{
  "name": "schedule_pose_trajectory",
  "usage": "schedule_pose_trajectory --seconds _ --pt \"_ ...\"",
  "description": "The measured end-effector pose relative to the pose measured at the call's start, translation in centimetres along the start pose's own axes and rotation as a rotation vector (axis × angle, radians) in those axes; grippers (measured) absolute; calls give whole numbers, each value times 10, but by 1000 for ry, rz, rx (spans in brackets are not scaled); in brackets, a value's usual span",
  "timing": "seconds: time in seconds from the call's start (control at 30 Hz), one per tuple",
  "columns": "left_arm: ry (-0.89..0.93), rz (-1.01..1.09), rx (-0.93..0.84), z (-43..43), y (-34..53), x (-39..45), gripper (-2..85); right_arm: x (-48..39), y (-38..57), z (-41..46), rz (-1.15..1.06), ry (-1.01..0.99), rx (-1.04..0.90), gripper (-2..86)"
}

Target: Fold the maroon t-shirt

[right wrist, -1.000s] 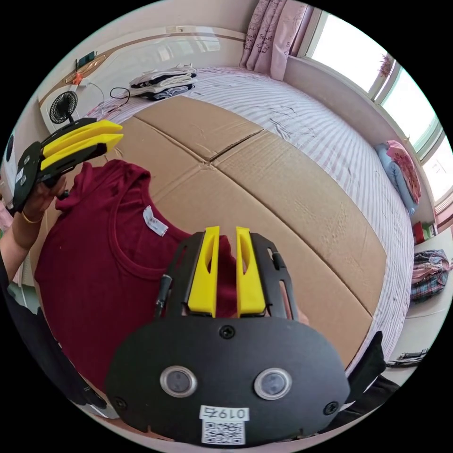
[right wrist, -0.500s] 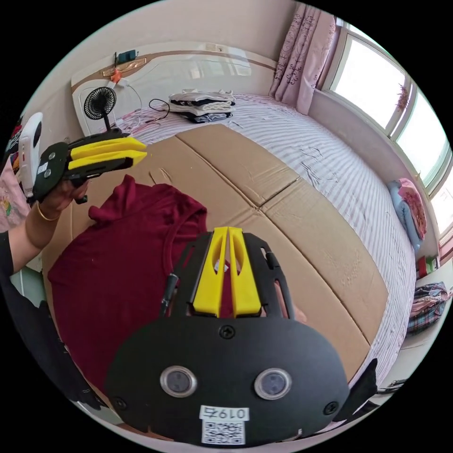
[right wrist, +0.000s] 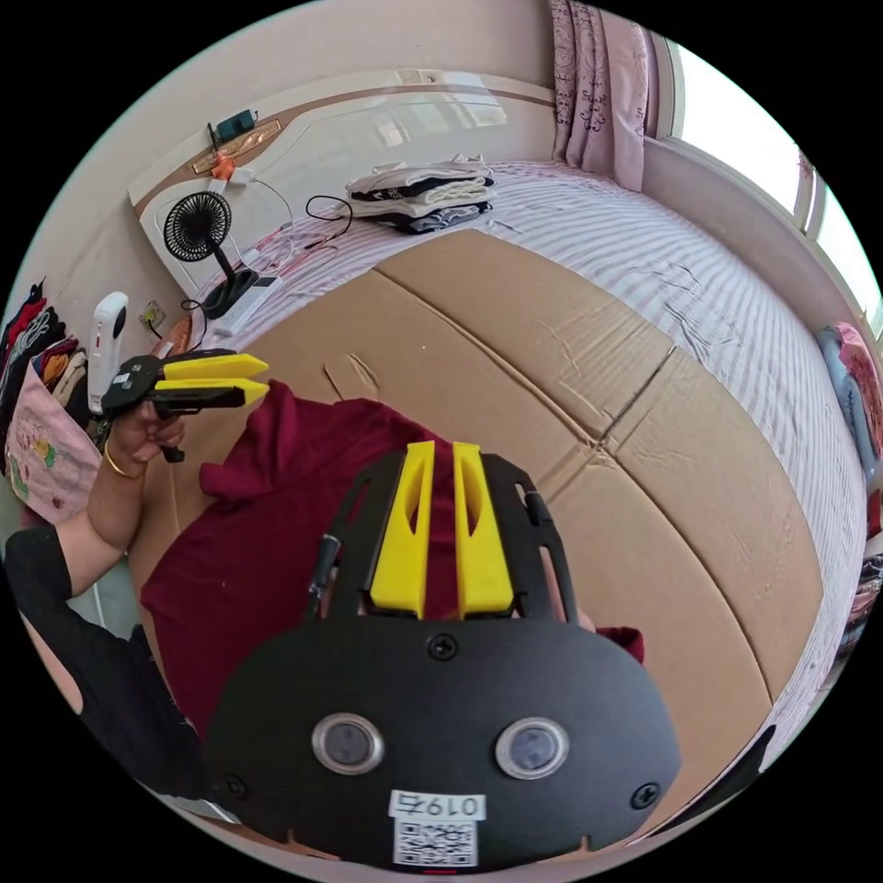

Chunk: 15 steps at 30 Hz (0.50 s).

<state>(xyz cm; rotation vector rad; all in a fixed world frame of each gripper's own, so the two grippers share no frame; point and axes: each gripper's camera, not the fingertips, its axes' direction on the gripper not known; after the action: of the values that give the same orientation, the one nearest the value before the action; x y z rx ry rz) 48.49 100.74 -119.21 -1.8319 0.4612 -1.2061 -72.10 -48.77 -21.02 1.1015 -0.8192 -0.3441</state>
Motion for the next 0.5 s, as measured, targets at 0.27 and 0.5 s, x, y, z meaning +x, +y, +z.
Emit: schedule_pose_trajectory --seconds 0.27,0.5 --pt "-16 20 -53 35 6 -2 50 -33 -29 37 -69 108 -99 39" --pt "-44 87 -28 39 16 -1 19 -49 -40 60 -118 174 -151 -6"
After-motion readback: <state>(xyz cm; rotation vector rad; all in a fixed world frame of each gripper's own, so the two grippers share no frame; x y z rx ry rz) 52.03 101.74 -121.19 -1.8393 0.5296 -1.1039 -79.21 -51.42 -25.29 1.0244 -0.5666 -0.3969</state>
